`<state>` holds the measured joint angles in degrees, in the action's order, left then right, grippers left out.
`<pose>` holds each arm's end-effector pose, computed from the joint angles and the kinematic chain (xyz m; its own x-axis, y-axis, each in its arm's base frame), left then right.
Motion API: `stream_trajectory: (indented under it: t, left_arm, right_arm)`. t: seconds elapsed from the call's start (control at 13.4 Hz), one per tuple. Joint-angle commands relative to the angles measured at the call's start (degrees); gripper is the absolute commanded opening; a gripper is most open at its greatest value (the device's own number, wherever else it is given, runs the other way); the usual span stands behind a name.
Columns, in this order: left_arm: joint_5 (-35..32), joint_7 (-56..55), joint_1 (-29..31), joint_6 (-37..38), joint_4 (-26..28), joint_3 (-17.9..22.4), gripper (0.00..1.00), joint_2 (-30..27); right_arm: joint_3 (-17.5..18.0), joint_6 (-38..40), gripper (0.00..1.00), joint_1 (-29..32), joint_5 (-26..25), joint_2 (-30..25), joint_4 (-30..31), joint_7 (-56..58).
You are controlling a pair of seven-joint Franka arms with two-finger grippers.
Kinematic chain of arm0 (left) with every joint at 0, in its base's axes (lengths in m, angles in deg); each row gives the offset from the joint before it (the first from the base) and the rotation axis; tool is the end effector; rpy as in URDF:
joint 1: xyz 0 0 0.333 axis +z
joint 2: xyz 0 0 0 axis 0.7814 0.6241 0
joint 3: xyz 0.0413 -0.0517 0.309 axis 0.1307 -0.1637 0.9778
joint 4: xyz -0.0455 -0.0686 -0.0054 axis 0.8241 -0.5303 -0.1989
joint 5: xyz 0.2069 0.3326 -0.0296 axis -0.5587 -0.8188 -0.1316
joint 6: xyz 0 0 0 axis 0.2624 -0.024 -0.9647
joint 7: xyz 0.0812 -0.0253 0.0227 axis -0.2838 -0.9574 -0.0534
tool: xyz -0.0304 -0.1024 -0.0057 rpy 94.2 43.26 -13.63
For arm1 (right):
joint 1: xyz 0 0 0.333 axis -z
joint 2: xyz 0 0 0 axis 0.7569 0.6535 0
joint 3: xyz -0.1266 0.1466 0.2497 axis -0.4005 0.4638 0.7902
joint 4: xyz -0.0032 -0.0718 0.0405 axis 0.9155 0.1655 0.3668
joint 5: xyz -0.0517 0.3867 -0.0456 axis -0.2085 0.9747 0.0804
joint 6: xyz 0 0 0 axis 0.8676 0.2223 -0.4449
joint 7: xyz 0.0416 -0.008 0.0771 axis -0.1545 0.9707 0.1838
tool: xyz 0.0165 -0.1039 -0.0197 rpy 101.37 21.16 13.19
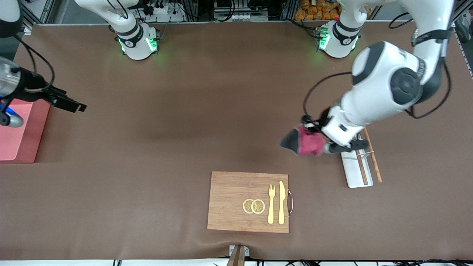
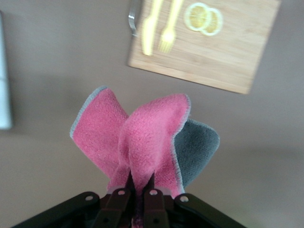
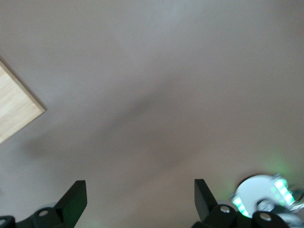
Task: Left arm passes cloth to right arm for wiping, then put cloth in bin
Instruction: 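Lift the cloth with the left gripper while the right gripper approaches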
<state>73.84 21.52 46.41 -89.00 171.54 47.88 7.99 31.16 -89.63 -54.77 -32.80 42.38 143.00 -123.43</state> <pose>0.5949 -0.2981 0.4937 0.9737 0.1866 -0.1306 0.2150 -0.9425 0.2560 0.5619 0.0327 0.5760 0.7514 -0.5817 -0.3115 -0.6302 -0.7725 -0.0776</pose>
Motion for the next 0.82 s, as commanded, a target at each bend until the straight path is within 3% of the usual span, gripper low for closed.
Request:
stream_trajectory:
  t: [0.0,0.37,0.75]
  left_arm:
    - [0.76,-11.94,-6.87,-3.61,-7.28,-0.11,0.0,5.4]
    - [0.76,-31.72,-18.65,-26.8,-8.77,-0.11,0.0,12.51]
    - [0.67,-43.87,-26.57,-41.49,-11.86,0.33,0.0,18.85]
  right_arm:
    - [-0.46,0.41,1.0,0.48,8.75,4.88,-0.52,-7.15]
    - [-0.37,-3.09,1.0,-2.14,19.14,11.75,-0.52,-16.55]
    - [-0.37,-8.54,1.0,-4.0,28.81,18.08,-0.43,-22.37]
